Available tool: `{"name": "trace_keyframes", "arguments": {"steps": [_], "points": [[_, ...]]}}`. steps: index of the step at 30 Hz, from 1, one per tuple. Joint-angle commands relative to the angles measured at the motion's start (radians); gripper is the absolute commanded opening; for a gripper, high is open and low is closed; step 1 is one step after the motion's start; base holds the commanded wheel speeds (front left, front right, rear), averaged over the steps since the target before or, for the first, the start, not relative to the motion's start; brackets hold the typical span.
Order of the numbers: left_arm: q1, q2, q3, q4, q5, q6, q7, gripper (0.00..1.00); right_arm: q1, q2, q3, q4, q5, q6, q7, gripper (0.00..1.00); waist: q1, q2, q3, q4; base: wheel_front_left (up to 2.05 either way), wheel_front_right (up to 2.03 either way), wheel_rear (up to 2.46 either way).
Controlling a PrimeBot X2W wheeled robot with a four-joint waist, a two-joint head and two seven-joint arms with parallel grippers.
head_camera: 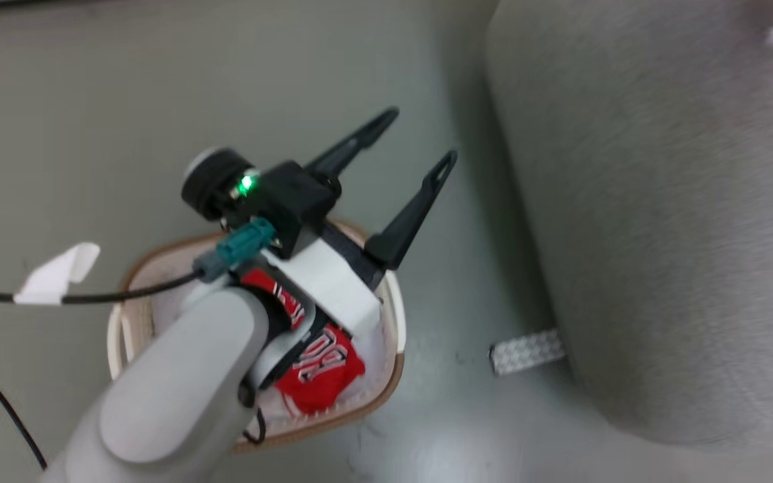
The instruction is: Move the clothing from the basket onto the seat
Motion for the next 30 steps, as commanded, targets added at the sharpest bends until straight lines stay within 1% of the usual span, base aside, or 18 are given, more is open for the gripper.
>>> {"name": "trace_keyframes", "arguments": {"steps": [1, 6, 11, 12, 13, 14, 15, 17, 19, 22, 25, 27, 30], "points": [[-0.014, 0.010, 0.003, -0.008, 0.013, -0.001, 0.003, 1.00, -0.020, -0.002, -0.012, 0.012, -0.003, -0.002, 0.001, 0.00, -0.0004, -0.0001, 0.133, 0.053, 0.00, 0.00, 0.00], [-0.043, 0.018, 0.001, -0.052, 0.030, 0.006, 0.024, 1.00, -0.101, 0.002, -0.190, 0.122, -0.054, -0.002, 0.001, 0.00, -0.0004, -0.0001, 0.209, 0.071, 0.00, 0.00, 0.00], [-0.021, 0.035, -0.003, -0.070, 0.032, 0.014, 0.032, 1.00, -0.071, 0.042, -0.378, 0.205, -0.127, -0.002, 0.001, 0.00, -0.0004, -0.0001, 0.228, 0.075, 0.00, 0.00, 0.00], [-0.012, 0.039, -0.003, -0.068, 0.031, 0.015, 0.031, 1.00, -0.057, 0.057, -0.405, 0.216, -0.140, -0.002, 0.001, 0.14, -0.0004, -0.0001, 0.225, 0.073, 0.00, 0.00, 0.00], [-0.005, 0.043, -0.004, -0.066, 0.029, 0.015, 0.029, 1.00, -0.043, 0.069, -0.430, 0.224, -0.157, -0.002, 0.001, 0.30, -0.0004, -0.0001, 0.219, 0.070, 0.00, 0.00, 0.00], [0.003, 0.047, -0.004, -0.063, 0.026, 0.017, 0.026, 1.00, -0.027, 0.081, -0.451, 0.227, -0.175, -0.002, 0.001, 0.58, -0.0004, -0.0001, 0.209, 0.067, 0.00, 0.00, 0.00], [0.008, 0.047, -0.004, -0.061, 0.022, 0.019, 0.024, 1.00, -0.017, 0.092, -0.466, 0.229, -0.184, -0.002, 0.001, 1.00, -0.0004, -0.0001, 0.199, 0.064, 0.00, 0.00, 0.00], [0.023, 0.053, 0.001, -0.058, 0.014, 0.025, 0.016, 1.00, 0.010, 0.118, -0.485, 0.243, -0.183, -0.002, 0.001, 1.00, -0.0004, -0.0001, 0.174, 0.057, 0.00, 0.00, 0.00], [0.044, 0.062, 0.007, -0.046, 0.004, 0.029, 0.006, 1.00, 0.046, 0.133, -0.474, 0.236, -0.189, -0.002, 0.001, 1.00, -0.0004, -0.0001, 0.142, 0.049, 0.00, 0.00, 0.00], [0.070, 0.075, 0.015, -0.032, -0.004, 0.035, -0.011, 1.00, 0.110, 0.149, -0.444, 0.181, -0.185, -0.002, 0.001, 1.00, -0.0004, -0.0001, 0.088, 0.037, 0.00, 0.00, 0.00], [0.107, 0.079, 0.029, -0.013, -0.023, 0.046, -0.040, 1.00, 0.190, 0.164, -0.397, 0.113, -0.176, -0.002, 0.001, 1.00, -0.0004, -0.0001, 0.020, 0.031, 0.00, 0.00, 0.00], [0.142, 0.071, 0.037, 0.009, -0.042, 0.057, -0.066, 1.00, 0.251, 0.175, -0.339, 0.066, -0.168, -0.002, 0.001, 1.00, -0.0004, -0.0001, -0.034, 0.033, 0.00, 0.00, 0.00], [0.184, 0.057, 0.048, 0.053, -0.064, 0.069, -0.115, 1.00, 0.343, 0.160, -0.255, -0.008, -0.149, -0.002, 0.001, 1.00, -0.0004, -0.0001, -0.118, 0.050, 0.00, 0.00, 0.00]]}}
